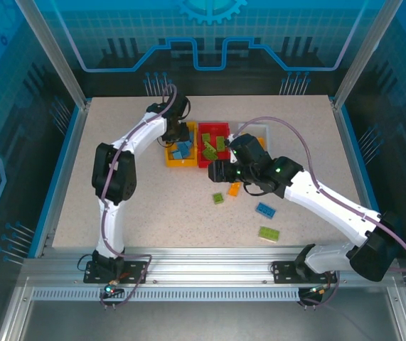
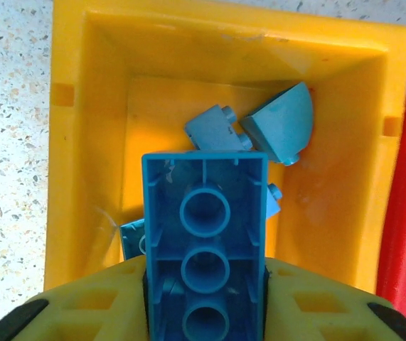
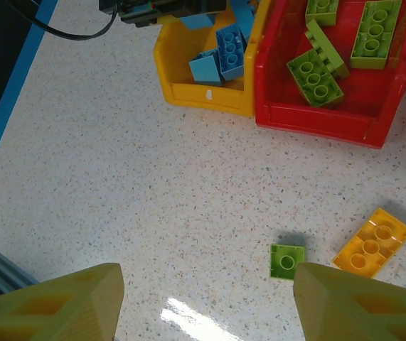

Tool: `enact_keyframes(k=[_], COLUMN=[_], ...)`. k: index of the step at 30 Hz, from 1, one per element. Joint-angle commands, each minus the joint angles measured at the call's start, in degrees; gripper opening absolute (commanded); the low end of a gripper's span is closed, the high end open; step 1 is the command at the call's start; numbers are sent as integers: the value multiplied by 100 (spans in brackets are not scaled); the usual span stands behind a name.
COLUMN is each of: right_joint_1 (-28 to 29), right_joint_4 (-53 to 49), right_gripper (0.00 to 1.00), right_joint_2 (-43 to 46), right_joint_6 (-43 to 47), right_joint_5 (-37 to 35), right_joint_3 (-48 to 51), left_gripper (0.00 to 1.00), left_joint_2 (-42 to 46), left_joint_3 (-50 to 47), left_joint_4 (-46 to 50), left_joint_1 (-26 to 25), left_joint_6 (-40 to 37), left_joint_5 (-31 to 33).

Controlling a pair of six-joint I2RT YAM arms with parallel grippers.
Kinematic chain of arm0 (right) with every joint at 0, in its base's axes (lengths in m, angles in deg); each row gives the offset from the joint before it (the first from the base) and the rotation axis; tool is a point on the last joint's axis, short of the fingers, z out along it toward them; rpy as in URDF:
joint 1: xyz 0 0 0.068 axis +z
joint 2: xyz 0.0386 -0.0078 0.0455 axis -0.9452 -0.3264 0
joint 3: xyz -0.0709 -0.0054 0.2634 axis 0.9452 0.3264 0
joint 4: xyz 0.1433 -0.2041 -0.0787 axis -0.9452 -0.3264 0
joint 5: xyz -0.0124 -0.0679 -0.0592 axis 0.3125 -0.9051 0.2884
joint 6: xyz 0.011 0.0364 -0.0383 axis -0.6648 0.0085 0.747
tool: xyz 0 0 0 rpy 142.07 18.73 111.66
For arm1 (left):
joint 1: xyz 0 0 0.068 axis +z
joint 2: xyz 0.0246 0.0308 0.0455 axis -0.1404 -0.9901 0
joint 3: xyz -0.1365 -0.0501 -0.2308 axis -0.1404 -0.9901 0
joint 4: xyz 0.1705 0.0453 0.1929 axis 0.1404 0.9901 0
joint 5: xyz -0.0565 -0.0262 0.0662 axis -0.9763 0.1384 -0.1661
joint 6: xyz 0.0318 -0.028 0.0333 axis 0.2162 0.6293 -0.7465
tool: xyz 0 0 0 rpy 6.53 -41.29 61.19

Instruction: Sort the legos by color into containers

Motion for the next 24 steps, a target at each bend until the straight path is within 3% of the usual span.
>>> enact_keyframes(k=[1, 8, 18, 24], right_joint_1=[-95, -196, -229, -55], right_joint_4=[54, -223, -972, -1839], right_gripper=[66, 68, 64, 62], right_joint_2=[156, 351, 932, 1156], right_joint_6=[-135, -306, -981, -1529], right_joint_5=[-60, -132, -505, -868], right_joint_3=[199, 416, 911, 1244], left_gripper=[42, 59, 58, 60], left_joint_2=[-137, 40, 1463, 3112], left_joint_3=[271, 263, -268, -1870], left_joint_4=[250, 322, 16, -748], left_joint_1=[60, 34, -285, -1021], left_joint_6=[-124, -151, 56, 443], left_joint_5=[-62, -211, -517, -647])
